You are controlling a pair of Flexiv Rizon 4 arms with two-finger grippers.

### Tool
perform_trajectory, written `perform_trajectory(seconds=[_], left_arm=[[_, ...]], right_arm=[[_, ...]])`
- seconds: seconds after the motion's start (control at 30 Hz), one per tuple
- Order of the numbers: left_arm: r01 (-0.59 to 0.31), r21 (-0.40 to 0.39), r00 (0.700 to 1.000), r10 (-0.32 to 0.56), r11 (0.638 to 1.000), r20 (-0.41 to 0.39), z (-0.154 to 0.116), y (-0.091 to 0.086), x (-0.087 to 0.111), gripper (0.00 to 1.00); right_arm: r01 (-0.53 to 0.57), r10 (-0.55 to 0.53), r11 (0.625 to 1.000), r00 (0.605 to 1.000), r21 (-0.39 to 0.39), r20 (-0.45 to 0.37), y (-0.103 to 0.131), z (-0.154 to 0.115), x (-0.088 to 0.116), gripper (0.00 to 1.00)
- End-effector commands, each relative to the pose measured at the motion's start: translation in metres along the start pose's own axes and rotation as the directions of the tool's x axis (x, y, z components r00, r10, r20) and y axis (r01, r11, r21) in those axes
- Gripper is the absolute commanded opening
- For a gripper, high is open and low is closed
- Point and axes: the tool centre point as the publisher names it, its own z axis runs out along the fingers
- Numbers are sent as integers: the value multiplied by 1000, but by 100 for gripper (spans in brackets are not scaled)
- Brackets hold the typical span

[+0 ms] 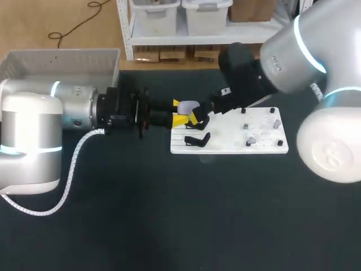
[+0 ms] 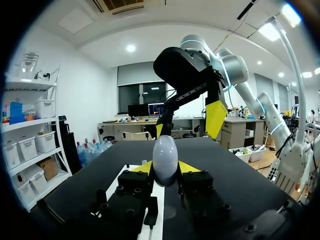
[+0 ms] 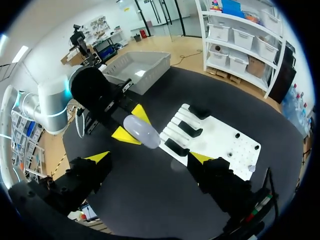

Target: Pick up each earbud case from the left stands, insert the matching earbuds, close the lid, and place the case in the box.

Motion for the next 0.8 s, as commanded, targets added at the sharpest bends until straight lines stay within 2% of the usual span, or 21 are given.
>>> perform_trajectory(seconds=[0.03,0.8], left_arm=[[-2,-1,1000,2,1000,4,0,0,1,0],[-2,-1,1000,2,1000,4,0,0,1,0]], right_arm=[[-5,5,1000,1000,-18,-11,-4,9,-7,100],[-35,35,999,999,5,-13,-16,20,-14,100]])
